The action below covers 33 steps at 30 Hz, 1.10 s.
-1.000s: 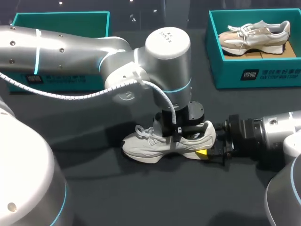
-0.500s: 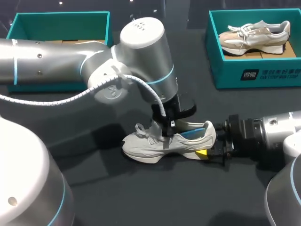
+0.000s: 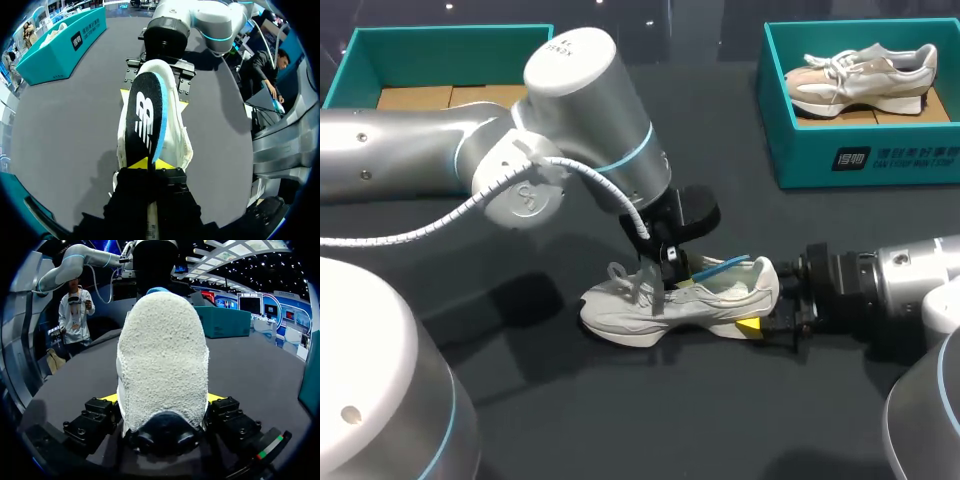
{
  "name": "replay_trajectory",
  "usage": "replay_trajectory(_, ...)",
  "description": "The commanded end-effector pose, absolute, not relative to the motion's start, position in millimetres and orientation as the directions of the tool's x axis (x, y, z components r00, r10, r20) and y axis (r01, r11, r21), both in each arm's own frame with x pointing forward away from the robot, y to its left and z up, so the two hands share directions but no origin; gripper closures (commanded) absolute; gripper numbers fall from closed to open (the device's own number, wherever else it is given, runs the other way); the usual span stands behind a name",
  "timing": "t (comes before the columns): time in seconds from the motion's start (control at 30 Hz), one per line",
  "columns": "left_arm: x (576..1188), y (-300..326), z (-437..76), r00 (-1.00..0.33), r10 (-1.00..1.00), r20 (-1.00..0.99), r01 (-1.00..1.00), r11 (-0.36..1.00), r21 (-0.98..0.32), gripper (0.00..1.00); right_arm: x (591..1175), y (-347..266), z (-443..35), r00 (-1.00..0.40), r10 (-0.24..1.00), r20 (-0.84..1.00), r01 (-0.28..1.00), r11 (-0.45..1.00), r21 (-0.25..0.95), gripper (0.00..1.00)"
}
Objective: Take the shoe out of the shoebox, open the shoe tongue, remove and reinsert the insole, then place the shoe into the shoebox
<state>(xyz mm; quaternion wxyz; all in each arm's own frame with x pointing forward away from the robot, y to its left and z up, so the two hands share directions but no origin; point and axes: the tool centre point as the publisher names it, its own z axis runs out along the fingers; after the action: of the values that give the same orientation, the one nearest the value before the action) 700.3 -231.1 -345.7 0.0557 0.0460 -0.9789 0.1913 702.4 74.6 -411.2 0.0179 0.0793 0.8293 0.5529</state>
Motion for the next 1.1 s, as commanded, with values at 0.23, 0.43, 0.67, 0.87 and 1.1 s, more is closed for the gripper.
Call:
replay_trajectory(0.23,710,-245,-328,-0.994,-0.052,0.091,-0.085,0.912,-0.402,1.00,701,75,-411,-0.987,0.152,0.059,0.113,0.381,0.918,1.00)
replay_trajectory(0.43,717,-264,-322,-0.996,-0.042,0.082,-0.072,0.911,-0.406,1.00,701,75,-411,-0.987,0.152,0.059,0.113,0.381,0.918,1.00)
replay_trajectory(0.67,722,-283,-318,-0.998,-0.057,0.035,-0.066,0.919,-0.388,1.00,701,75,-411,-0.987,0.152,0.059,0.113,0.381,0.918,1.00)
replay_trajectory(0.87,720,-287,-317,-0.998,-0.062,-0.001,-0.057,0.925,-0.376,0.91,701,75,-411,-0.987,0.152,0.059,0.113,0.381,0.918,1.00)
replay_trajectory(1.1,719,-286,-313,-0.997,-0.074,-0.032,-0.056,0.921,-0.386,0.61,701,75,-411,-0.987,0.152,0.059,0.113,0.381,0.918,1.00)
